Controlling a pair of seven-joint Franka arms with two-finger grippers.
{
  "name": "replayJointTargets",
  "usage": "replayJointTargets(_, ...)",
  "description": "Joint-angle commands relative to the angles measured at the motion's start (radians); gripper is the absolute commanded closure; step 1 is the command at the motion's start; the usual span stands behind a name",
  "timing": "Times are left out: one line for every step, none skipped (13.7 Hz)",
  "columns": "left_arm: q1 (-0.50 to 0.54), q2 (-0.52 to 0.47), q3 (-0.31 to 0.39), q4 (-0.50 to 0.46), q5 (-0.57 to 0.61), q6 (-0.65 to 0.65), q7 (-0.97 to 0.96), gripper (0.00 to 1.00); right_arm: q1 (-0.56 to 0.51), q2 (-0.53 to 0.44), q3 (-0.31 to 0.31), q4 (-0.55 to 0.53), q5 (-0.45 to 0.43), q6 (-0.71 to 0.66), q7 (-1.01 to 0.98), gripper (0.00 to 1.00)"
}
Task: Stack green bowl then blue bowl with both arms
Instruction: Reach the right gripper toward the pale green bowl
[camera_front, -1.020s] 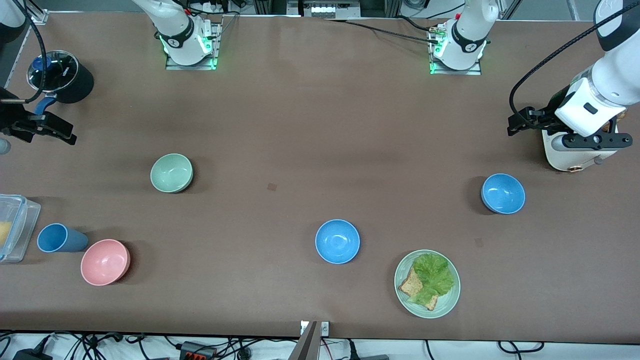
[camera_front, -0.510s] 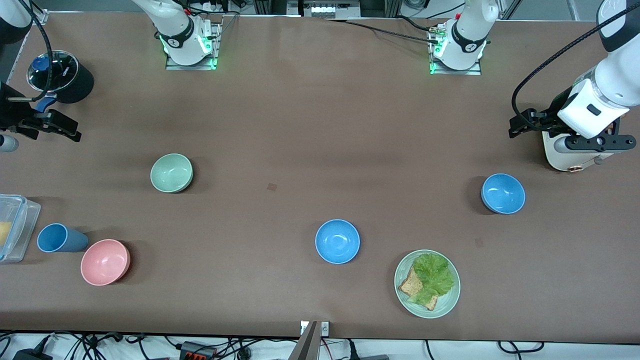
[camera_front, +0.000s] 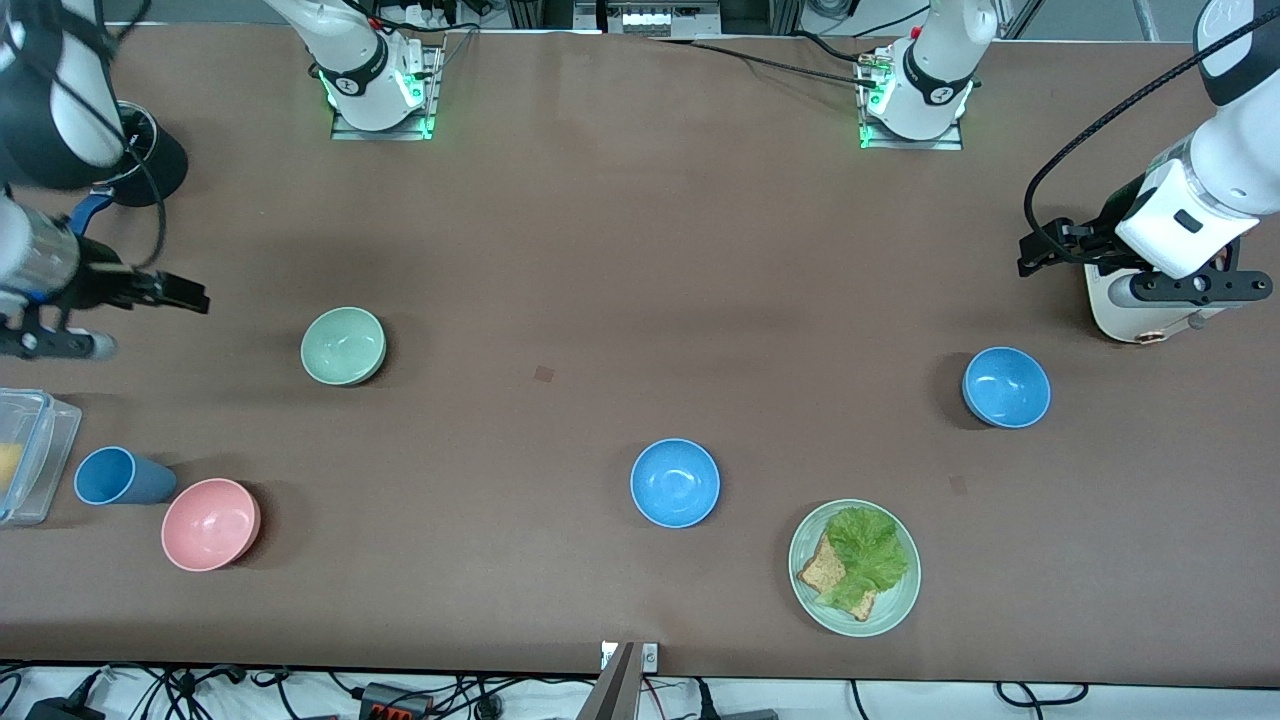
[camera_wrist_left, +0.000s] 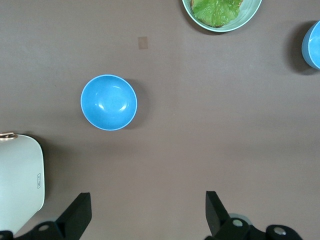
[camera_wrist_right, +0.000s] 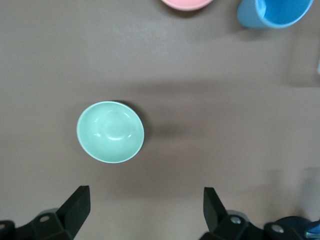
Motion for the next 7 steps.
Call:
replayJointTargets(0.006,0.016,-0.001,0.033,-0.015,-0.025,0.004,0.0,-0.012,0.111,0.002,-0.004,-0.011,0.03,-0.003,0.0)
replayJointTargets(0.006,0.016,-0.001,0.033,-0.015,-0.025,0.007,0.0,-0.012,0.14,0.002,-0.027,-0.011,0.053,-0.001,0.0)
replayJointTargets(0.006,0.016,-0.001,0.033,-0.015,-0.025,0.007,0.0,-0.012,0.163,0.003,-0.06,-0.009,0.091,-0.001,0.0)
replayJointTargets(0.006,0.016,-0.001,0.033,-0.015,-0.025,0.008,0.0,-0.012,0.175,0.003,-0.099,-0.009,0.127,-0.003,0.0)
replayJointTargets(0.009,0.016,-0.001,0.033,-0.015,-0.025,0.007,0.0,-0.012,0.18,0.003,-0.137,-0.009,0.162,-0.003,0.0)
replayJointTargets(0.009,0.016,-0.001,0.033,-0.015,-0.025,0.008,0.0,-0.007,0.194,0.003,-0.168,-0.011,0.191,-0.003,0.0)
replayJointTargets(0.01,0.016,-0.001,0.033,-0.015,-0.025,0.01,0.0,-0.006,0.215,0.003,-0.176,-0.011,0.208,-0.003,0.0)
